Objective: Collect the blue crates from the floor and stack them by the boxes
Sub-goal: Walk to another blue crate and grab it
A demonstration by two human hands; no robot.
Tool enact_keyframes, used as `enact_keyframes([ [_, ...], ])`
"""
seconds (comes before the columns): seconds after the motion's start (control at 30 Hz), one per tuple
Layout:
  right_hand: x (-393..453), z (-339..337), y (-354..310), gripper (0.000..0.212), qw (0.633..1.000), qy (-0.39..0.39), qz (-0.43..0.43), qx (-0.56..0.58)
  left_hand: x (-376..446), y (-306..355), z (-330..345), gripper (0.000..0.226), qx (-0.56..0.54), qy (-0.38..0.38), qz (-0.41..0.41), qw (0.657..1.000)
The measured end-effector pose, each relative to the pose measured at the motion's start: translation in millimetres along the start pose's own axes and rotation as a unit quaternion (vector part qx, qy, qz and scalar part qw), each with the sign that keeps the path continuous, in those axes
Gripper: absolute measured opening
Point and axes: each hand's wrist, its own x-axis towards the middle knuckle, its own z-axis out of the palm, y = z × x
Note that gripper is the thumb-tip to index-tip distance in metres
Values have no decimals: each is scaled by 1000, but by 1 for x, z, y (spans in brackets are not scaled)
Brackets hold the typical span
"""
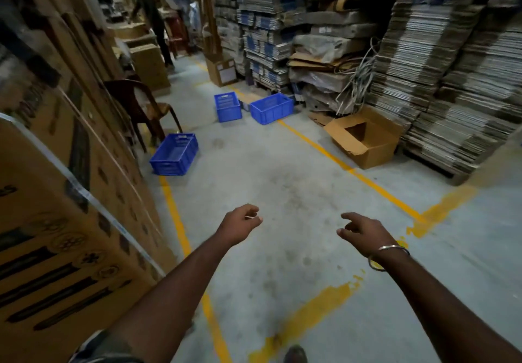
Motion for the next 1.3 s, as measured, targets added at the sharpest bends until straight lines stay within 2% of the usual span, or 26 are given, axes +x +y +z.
enact_keyframes([
  [0.27,183,-9,-46,51,995,-62,-65,-43,143,-28,-31,39,8,51,-94,994],
  [0.5,339,-26,-103,54,984,-98,-104,-106,248,-21,-88,39,-24,108,-103,988],
  [0.93,634,8,-206,52,961,-157,-194,-122,442,-62,-197,37,-44,188,-173,966],
  [1.1,773,23,-281,54,937,-184,-252,-160,525,-74,-265,55,-57,207,-184,959],
  [1.3,896,79,-380,52,921,-223,-279,-157,592,-107,-333,56,-90,256,-230,935],
])
